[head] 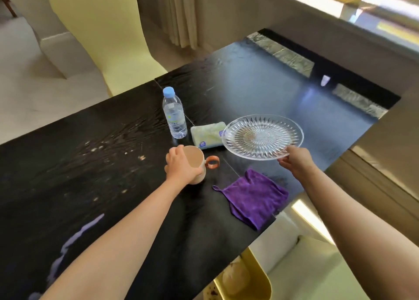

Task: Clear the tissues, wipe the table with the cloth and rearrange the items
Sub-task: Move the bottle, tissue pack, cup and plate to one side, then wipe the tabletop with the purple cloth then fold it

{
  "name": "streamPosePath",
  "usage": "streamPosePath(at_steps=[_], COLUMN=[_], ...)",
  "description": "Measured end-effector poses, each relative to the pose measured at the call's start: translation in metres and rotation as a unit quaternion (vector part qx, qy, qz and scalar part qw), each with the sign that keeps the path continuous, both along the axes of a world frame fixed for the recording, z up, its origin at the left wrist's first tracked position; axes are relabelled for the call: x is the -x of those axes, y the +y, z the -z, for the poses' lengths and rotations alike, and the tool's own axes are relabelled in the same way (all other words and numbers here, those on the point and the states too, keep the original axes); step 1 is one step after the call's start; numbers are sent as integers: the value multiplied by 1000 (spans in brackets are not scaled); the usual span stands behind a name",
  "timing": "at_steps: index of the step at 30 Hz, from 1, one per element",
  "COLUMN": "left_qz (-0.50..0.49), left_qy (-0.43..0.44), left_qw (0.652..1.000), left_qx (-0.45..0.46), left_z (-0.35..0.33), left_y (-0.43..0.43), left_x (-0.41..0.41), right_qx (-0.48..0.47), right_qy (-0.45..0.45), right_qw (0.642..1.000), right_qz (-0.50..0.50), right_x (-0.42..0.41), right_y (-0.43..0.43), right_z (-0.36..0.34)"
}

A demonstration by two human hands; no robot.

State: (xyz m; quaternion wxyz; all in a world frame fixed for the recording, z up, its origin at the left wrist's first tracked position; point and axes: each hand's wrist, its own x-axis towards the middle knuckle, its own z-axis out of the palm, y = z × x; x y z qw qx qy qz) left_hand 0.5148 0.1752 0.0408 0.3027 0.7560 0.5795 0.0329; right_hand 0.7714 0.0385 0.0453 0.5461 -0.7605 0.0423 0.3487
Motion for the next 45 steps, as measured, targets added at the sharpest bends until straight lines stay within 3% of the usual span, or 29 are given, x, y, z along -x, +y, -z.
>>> streamPosePath(at_steps=[15,18,21,23,26,28,30,32,35,38,41,43,45], left_qz=[-14,9,55,124,227,267,315,347,342,354,418,433,404], left_qy=[10,37,-75,-135,-85,-37,19,73,90,52,31,66,55], left_qw=[999,992,960,963,970,962,948,935,935,934,904,890,904], left_qx=[-41,-123,-264,-195,8,45,35,16,10,-12,-83,-126,-132], left_z=[27,25,25,28,44,58,68,74,79,77,78,79,76], left_y=[18,2,-27,-51,-80,-90,-98,-105,-112,-123,-144,-153,-156], left_x=[-36,-33,-36,-45,-63,-71,-76,-77,-74,-69,-62,-60,-61], right_qx=[-20,-22,-9,4,65,158,250,275,270,293,292,259,223], right_qy=[65,50,42,54,16,-85,-183,-199,-186,-201,-252,-270,-269], right_qw=[996,997,998,998,996,970,897,839,801,784,775,790,816], right_qz=[52,45,35,18,-51,-164,-317,-425,-501,-508,-501,-485,-460], right_x=[-39,-40,-39,-36,-28,-27,-24,-19,-13,-10,-4,0,2], right_y=[17,18,17,13,1,-13,-29,-44,-60,-66,-64,-63,-63], right_z=[70,74,79,82,82,81,74,68,66,66,62,56,46])
